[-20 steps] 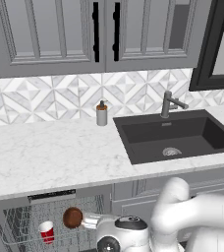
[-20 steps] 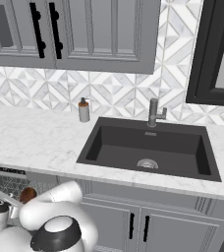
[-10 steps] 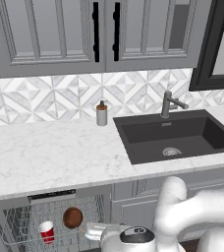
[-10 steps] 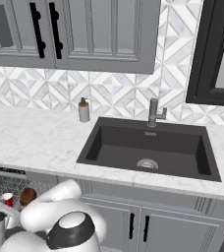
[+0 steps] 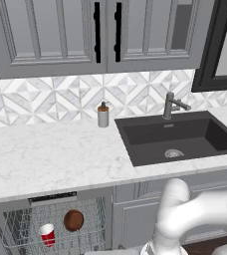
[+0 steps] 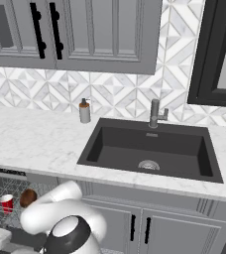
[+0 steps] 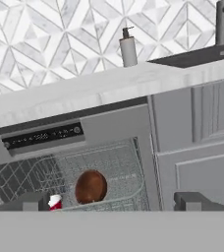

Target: Pick up the cup and bowl from the counter, place them in the dishwasher, and close the dishwasher door.

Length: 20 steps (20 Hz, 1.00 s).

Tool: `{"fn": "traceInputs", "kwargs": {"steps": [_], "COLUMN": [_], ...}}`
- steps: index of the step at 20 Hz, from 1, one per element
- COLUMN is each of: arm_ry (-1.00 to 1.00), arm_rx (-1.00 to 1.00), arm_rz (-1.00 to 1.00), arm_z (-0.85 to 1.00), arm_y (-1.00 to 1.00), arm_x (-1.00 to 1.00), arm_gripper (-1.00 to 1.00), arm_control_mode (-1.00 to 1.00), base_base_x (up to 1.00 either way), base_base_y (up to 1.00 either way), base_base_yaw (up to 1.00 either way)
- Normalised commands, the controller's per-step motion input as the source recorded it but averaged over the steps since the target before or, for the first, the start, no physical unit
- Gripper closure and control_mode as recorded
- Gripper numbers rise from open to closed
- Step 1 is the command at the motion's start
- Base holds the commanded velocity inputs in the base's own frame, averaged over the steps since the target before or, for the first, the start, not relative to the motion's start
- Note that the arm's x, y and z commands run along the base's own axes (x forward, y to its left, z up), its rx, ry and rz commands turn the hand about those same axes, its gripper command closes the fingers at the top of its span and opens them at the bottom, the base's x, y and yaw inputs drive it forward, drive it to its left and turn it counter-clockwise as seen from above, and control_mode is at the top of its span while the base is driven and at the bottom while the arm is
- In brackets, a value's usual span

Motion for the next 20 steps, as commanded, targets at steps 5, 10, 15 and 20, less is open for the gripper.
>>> {"fn": "traceInputs", "kwargs": {"steps": [5,10,15,20], "arm_ry": [-0.02,0.00,-0.03,-0.23], "arm_rx": [-0.11,-0.19,-0.28,-0.23], "arm_rz": [0.18,0.16,0.06,0.00], "arm_z": [-0.13,-0.60,-1.00,-1.00], "arm_y": [0.92,0.84,0.48,0.19], "arm_x": [-0.49,-0.35,-0.34,-0.21], "arm_gripper": [-1.00,-1.00,-1.00,-1.00], "arm_control_mode": [-1.00,-1.00,-1.00,-1.00], "base_base_x": [0.00,0.00,0.00,0.00], "base_base_y": [0.00,0.00,0.00,0.00], "base_base_yaw": [0.00,0.00,0.00,0.00]}}
